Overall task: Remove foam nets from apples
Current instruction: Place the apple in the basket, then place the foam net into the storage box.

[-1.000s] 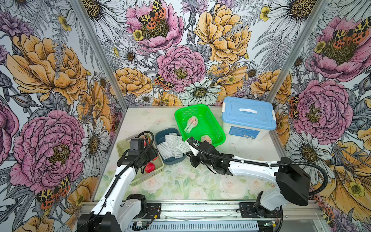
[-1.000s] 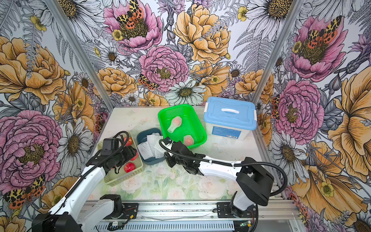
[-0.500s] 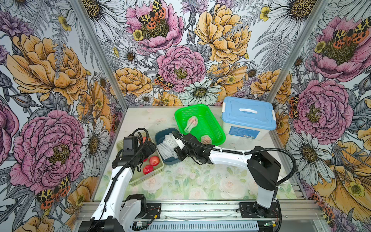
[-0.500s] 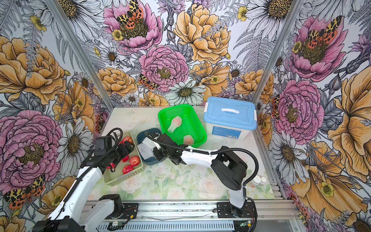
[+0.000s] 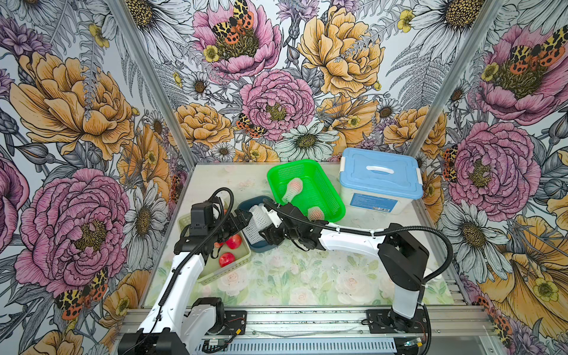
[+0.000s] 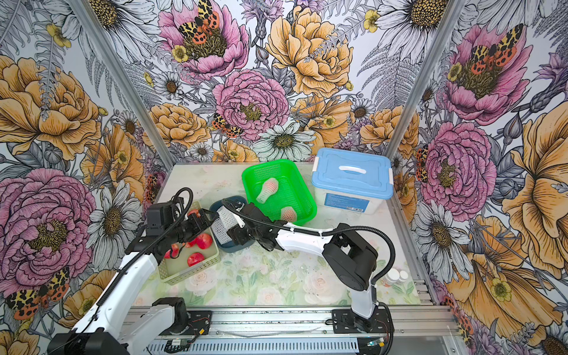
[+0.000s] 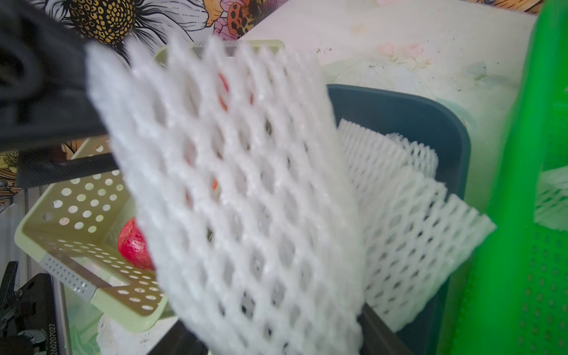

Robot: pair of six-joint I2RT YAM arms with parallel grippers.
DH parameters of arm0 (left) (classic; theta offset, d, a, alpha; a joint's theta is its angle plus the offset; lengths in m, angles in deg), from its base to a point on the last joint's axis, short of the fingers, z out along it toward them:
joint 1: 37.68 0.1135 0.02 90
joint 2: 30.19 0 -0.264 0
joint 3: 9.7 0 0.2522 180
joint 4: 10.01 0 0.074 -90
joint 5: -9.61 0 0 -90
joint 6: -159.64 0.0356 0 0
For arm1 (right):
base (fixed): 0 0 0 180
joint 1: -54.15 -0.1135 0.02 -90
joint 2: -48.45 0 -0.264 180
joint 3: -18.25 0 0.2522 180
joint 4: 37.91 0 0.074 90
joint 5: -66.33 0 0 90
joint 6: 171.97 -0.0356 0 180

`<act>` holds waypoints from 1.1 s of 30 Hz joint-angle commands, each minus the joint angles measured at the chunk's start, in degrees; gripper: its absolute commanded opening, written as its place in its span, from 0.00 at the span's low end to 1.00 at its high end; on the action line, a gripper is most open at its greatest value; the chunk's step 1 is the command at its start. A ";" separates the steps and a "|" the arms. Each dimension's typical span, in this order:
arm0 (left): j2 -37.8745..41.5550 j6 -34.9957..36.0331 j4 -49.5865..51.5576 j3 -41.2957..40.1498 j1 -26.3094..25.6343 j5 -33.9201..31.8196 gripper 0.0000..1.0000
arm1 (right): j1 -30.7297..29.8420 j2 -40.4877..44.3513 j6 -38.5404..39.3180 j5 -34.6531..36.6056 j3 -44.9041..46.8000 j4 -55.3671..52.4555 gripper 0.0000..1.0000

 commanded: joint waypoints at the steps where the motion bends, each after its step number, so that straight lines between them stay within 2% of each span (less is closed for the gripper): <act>1: -1.11 0.06 -3.09 0.45 -2.21 1.50 0.91 | 0.43 1.77 0.15 -0.51 -0.30 0.00 0.69; 5: -3.60 0.06 -4.40 2.10 -5.27 -1.01 0.81 | 0.40 2.41 0.32 -0.97 0.21 0.11 0.69; 8: -5.77 -0.45 -5.49 2.92 -5.45 -1.68 0.64 | 0.35 2.93 0.66 -1.75 0.70 0.27 0.69; 11: -7.57 -1.36 -7.07 3.15 -5.57 -1.84 0.53 | 0.36 3.29 1.07 -2.79 0.83 0.35 0.69; 15: -9.25 -1.85 -7.82 3.87 -5.66 -2.56 0.48 | 0.34 4.41 1.63 -3.66 1.35 0.53 0.69; 18: -9.65 -1.98 -7.75 4.21 -5.08 -2.78 0.49 | 0.42 6.03 2.00 -3.84 2.28 0.66 0.69; 20: -9.36 -1.93 -7.15 4.52 -4.58 -2.72 0.54 | 0.61 7.43 2.09 -3.05 3.21 0.62 0.69; 25: -7.55 -0.80 -4.48 5.51 -2.66 -2.12 0.83 | 4.29 10.61 -0.55 -1.56 5.20 -0.03 0.71; 26: -7.10 -0.20 -3.65 5.97 -2.22 -2.02 0.93 | 6.16 10.83 -1.77 -2.31 5.39 -0.25 0.71; 27: -6.75 0.47 -2.65 6.44 -1.84 -1.83 0.99 | 7.89 10.86 -2.98 -3.41 5.44 -0.26 0.73; 31: -6.40 2.93 1.43 8.08 0.75 0.27 0.99 | 14.80 9.46 -5.44 -7.92 4.43 -0.86 0.78; 33: -6.05 3.22 2.25 7.85 2.00 1.79 0.99 | 17.40 8.07 -6.21 -8.63 3.09 -1.58 0.84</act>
